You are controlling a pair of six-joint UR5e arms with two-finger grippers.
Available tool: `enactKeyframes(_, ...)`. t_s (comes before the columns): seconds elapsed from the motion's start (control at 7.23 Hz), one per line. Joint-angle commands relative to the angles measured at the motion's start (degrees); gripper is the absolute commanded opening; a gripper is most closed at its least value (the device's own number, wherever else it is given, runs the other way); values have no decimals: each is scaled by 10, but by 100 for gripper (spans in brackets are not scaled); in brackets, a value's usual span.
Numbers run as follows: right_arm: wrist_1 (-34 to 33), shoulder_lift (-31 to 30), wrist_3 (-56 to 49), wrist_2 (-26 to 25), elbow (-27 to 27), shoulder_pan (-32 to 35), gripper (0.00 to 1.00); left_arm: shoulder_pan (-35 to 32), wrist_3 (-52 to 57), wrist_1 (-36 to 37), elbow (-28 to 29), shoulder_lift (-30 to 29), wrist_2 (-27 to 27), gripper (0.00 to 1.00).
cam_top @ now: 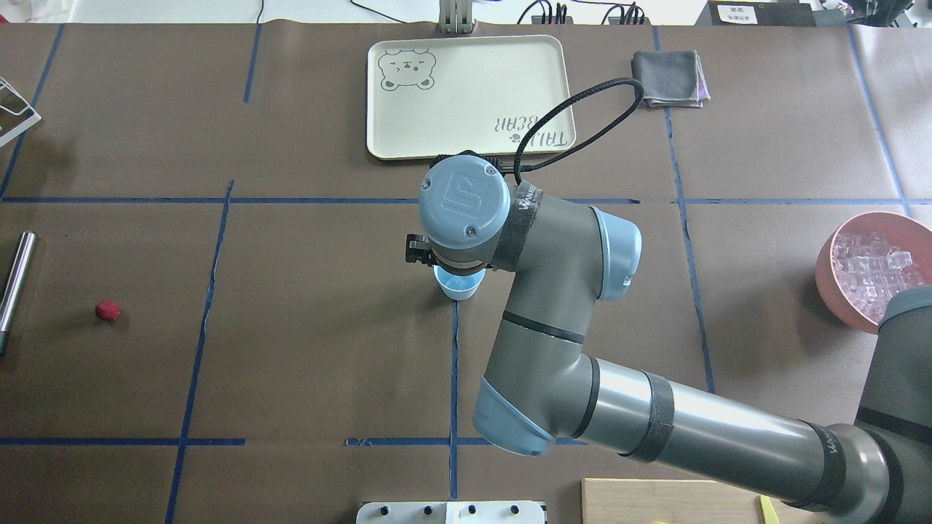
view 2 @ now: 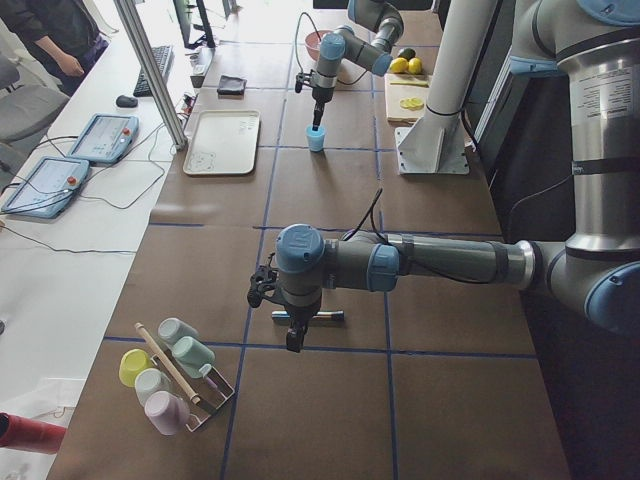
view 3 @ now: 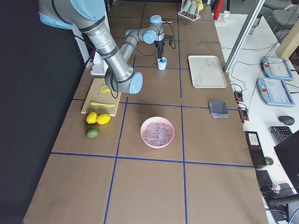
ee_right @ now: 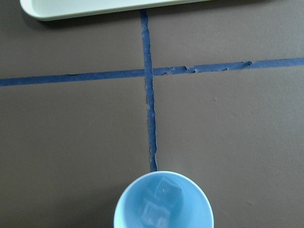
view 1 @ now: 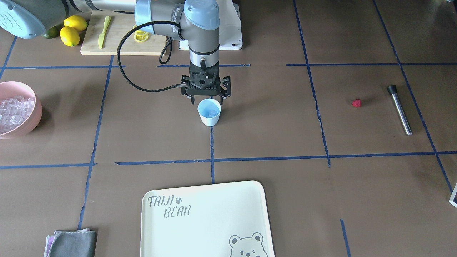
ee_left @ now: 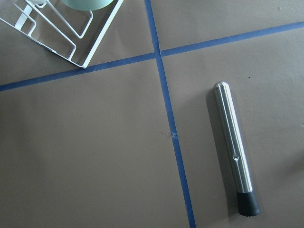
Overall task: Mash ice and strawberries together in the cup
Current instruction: 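Carry the ice cube over the cup and open the right gripper, then move the right gripper back to the pink bowl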
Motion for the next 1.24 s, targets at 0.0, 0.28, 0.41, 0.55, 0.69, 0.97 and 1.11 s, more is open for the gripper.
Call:
enactKeyframes(0.0, -1, -4, -11, 10, 6, 16, 99, 0, 0, 0, -2, 0, 0, 100)
enactKeyframes(0.28, 1, -90, -109, 66, 75, 82, 99, 0, 0, 0, -2, -2, 0, 100)
enactKeyframes(0.41, 2, -157, -192, 126, 127, 143, 99, 1, 0, 0, -2, -2, 0, 100)
enactKeyframes(0.55, 3, -218, -282, 178, 158, 205, 99, 1, 0, 0, -2, -3, 0, 100)
enactKeyframes(0.69, 3, -279, -387, 216, 174, 264, 99, 1, 0, 0, -2, -3, 0, 100)
enactKeyframes(0.97, 3, -364, -562, 266, 175, 361, 99, 1, 0, 0, -2, -3, 0, 100)
enactKeyframes(1.11, 4, -397, -615, 275, 174, 391, 99, 0, 0, -1, -2, -3, 0, 100)
